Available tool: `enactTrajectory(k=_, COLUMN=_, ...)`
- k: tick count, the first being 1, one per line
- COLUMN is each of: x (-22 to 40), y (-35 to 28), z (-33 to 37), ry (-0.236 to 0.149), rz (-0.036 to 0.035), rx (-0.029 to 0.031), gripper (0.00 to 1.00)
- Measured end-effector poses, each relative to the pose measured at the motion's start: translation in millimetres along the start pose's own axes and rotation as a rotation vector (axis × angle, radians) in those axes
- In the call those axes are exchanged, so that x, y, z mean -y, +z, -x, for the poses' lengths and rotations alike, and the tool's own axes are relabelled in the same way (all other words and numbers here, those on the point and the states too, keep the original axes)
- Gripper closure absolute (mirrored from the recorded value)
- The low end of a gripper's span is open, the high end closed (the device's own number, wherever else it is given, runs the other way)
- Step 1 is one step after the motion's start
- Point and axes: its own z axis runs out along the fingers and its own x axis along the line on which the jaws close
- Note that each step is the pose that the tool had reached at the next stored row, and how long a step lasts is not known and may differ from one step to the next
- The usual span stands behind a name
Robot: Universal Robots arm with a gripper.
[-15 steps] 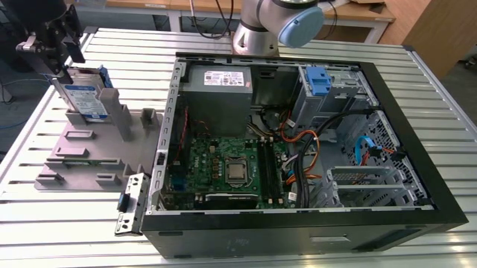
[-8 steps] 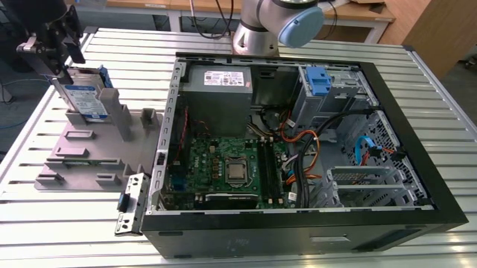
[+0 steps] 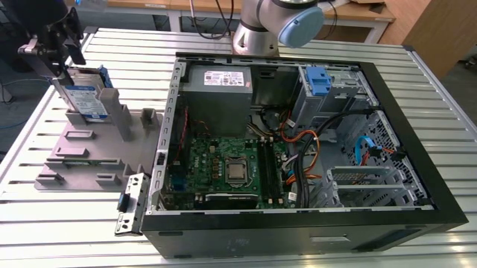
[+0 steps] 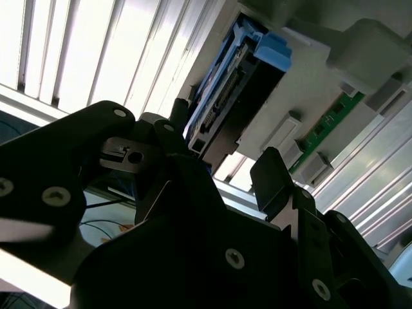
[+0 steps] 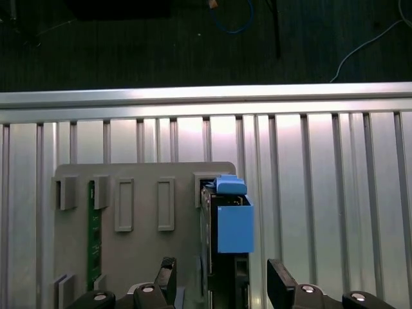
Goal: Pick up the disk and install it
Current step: 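Pick up the disk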
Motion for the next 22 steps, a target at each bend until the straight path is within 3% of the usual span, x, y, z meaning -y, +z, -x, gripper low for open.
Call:
enactTrajectory(k=6, x=0.1, y=2.2, z=-0.1, ry=-0.025, rz=0.0008, rx=-0.0011, gripper=0.34)
enactTrajectory(k=15, x=0.4, y=9.0, z=-0.3, ry=-0.149, rz=0.0055, rx=-0.0062, gripper=0.34)
enactTrajectory(k=19, x=0.5, y=12.5, z=-0.5, ry=-0.194, rz=0.0071, rx=-0.0032, gripper=0.34)
enactTrajectory(k=22, x=0.6, y=14.4, z=-0.1, ry=-0.197, rz=0.0071, rx=0.0031, gripper=0.34)
